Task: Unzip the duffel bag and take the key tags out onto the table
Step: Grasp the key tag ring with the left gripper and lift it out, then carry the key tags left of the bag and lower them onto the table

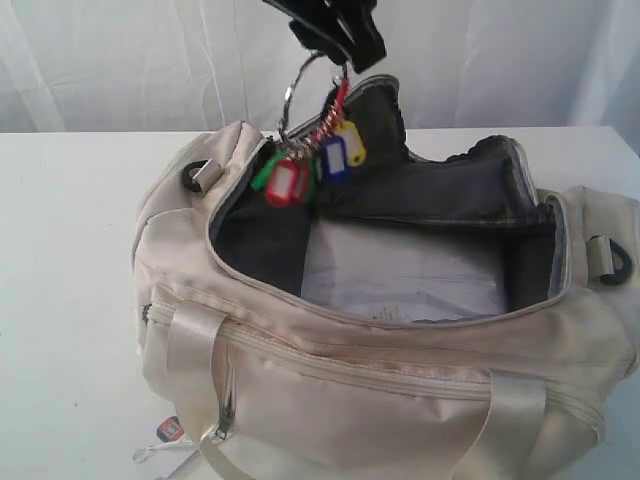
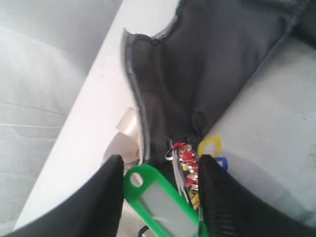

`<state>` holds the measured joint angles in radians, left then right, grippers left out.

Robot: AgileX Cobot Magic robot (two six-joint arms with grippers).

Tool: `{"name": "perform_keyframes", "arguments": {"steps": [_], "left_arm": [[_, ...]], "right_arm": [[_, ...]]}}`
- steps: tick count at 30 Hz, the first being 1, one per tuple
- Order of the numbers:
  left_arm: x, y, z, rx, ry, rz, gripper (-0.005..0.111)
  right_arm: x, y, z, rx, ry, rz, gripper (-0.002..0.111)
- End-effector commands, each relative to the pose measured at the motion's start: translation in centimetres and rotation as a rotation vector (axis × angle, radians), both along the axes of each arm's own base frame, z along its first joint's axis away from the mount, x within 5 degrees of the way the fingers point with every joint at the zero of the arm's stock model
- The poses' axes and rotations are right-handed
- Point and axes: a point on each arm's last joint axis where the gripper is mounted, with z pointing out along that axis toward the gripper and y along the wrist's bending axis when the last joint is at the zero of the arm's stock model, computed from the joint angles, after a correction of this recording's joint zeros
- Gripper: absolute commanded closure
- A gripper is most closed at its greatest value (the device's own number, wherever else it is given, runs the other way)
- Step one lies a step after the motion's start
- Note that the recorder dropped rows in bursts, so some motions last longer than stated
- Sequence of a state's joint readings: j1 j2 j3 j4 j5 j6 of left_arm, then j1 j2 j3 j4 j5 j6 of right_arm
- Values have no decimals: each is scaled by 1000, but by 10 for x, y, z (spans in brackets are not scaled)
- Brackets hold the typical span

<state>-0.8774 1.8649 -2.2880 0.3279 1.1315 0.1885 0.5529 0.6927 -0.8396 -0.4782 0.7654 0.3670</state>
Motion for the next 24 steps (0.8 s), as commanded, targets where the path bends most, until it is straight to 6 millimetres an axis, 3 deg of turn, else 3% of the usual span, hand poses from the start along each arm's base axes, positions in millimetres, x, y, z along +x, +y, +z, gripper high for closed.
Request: {"name": "perform_keyframes", "arguments": {"steps": [1, 6, 11, 18, 24], "left_arm": [[-16, 32, 28, 8, -32, 98, 107], [-20, 61, 47, -48, -53, 157, 107], [-23, 95, 47, -37, -36, 235, 107], [-24, 139, 18, 55, 52, 353, 107], [-24, 165, -15, 125, 148, 451, 107]], "right_arm": [[0, -1, 0, 2, -14, -2, 108], [0, -1, 0, 2, -14, -2, 108], [0, -1, 0, 2, -14, -2, 108], [0, -1, 0, 2, -14, -2, 108], [0, -1, 0, 2, -14, -2, 108]]}}
